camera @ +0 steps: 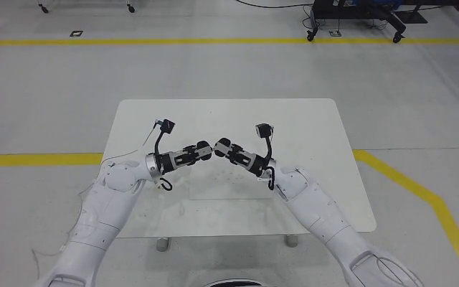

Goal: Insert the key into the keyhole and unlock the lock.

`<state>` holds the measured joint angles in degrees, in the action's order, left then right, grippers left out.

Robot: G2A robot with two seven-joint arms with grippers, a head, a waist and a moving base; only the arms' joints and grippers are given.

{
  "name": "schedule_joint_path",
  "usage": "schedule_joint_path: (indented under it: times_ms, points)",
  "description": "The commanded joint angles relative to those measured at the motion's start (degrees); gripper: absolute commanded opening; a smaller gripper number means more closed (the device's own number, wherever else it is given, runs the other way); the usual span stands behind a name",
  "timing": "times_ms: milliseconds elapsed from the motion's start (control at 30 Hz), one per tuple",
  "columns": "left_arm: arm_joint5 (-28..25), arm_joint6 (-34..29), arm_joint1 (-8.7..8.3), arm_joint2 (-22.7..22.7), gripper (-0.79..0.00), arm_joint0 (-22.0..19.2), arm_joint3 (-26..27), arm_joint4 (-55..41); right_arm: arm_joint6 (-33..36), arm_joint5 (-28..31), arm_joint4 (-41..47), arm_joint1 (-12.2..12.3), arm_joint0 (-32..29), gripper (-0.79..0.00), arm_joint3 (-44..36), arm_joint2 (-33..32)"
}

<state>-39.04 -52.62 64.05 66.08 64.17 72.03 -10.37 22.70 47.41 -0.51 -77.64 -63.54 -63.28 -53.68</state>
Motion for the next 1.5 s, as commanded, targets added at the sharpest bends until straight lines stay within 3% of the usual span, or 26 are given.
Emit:
schedule_joint_path:
  times_ms: [0, 633, 733, 800, 900, 1067, 1267, 1467]
  points:
    - [0.07, 0.18, -0.04, 0.04, -0.785, 0.02, 0.01, -0.13, 0.2, -0.19, 0.05, 0.0, -0.02, -0.785, -0.12, 0.02]
    - [0.24, 1.12, -0.37, -0.14, -0.782, 0.06, 0.12, -0.54, 0.92, -0.38, 1.43, -0.1, -0.03, -0.785, -0.16, -0.22]
    - [0.14, 1.14, -0.41, -0.16, -0.699, 0.04, 0.1, -0.83, 0.62, -0.36, 1.39, -0.17, 0.03, -0.785, 0.01, -0.22]
    - [0.07, 1.14, -0.46, -0.1, -0.573, 0.05, 0.1, -1.16, 0.39, -0.32, 1.26, -0.16, 0.0, -0.785, 0.19, -0.38]
    - [-0.09, 0.77, -0.51, -0.11, -0.514, 0.06, 0.11, -2.0, -0.13, -0.24, 1.2, -0.15, -0.13, -0.785, 0.35, -0.69]
    - [-0.55, -0.04, -0.6, -0.27, -0.548, -0.04, 0.02, -2.68, -0.29, -0.46, 1.06, -0.26, -0.11, -0.785, 0.52, -0.55]
    - [-0.77, -0.96, -0.62, -0.82, -0.69, -0.02, -0.01, -3.84, -0.23, -0.69, 1.19, -0.5, 0.23, -0.785, 0.87, -0.15]
    - [-0.86, -1.12, -0.63, -1.25, -0.779, -0.16, -0.19, -3.92, -0.17, -0.65, 1.18, -0.62, 0.4, -0.785, 1.22, -0.08]
